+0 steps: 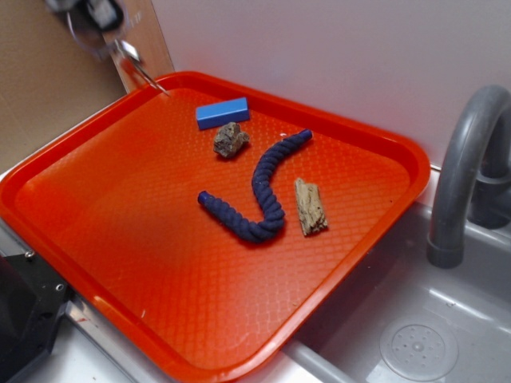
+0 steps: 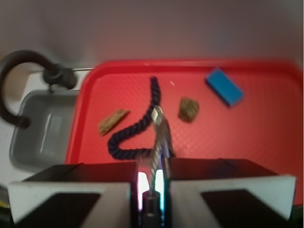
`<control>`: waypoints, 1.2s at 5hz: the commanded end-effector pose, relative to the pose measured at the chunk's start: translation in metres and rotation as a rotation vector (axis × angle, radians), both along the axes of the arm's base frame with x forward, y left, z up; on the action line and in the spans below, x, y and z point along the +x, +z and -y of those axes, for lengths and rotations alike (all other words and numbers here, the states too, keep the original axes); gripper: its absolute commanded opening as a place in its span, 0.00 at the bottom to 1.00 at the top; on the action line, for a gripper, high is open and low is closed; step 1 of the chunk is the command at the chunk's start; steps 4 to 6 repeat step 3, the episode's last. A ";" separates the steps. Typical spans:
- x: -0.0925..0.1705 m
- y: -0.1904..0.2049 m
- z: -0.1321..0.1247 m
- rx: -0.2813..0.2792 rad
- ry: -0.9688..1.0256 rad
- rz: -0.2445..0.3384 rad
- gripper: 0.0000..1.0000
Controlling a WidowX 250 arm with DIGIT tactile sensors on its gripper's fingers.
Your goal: Grab the silver keys.
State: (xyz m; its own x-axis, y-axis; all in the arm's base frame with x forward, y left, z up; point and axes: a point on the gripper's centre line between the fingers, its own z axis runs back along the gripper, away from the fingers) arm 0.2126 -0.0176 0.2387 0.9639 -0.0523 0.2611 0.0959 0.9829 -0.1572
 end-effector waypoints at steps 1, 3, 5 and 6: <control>0.022 0.034 -0.007 0.039 0.020 0.000 0.00; 0.022 0.030 -0.009 0.036 0.068 -0.012 0.00; 0.022 0.030 -0.009 0.036 0.068 -0.012 0.00; 0.022 0.030 -0.009 0.036 0.068 -0.012 0.00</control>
